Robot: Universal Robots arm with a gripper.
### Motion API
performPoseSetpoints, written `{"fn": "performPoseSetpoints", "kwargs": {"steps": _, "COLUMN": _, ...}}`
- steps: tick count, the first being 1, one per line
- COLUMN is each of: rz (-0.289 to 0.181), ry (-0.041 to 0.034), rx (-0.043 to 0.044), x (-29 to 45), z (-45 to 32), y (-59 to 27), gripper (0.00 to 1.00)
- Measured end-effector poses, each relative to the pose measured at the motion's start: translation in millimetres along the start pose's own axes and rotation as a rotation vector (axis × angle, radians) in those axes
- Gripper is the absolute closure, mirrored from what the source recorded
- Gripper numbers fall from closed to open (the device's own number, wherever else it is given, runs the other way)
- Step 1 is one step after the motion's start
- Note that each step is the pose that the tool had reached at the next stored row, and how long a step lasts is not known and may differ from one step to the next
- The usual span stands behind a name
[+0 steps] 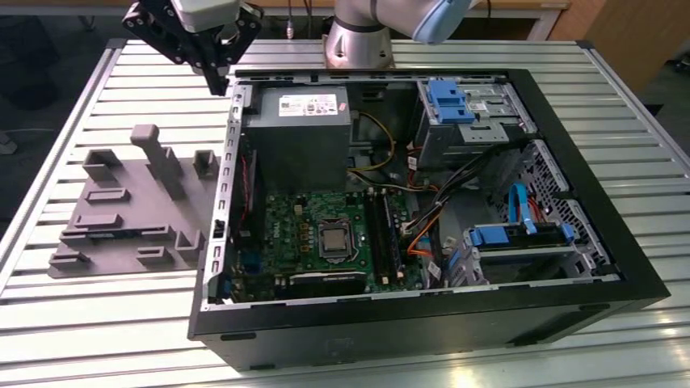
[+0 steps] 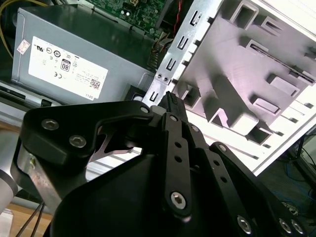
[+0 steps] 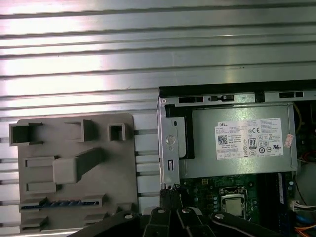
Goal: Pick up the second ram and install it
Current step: 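Reach for the second ram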
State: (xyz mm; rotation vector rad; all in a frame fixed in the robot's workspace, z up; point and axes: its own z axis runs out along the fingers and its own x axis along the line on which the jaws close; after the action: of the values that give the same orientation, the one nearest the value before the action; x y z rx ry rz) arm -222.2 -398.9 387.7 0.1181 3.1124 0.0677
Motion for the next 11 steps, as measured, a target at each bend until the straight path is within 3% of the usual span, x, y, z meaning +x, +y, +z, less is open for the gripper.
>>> {"fn": "performPoseSetpoints", "kwargs": {"steps": 11, "rz": 0.000, "ry": 0.0000, "rx": 0.0000, "x": 6.2, "z": 0.3, "y": -0.5, "gripper": 0.89}}
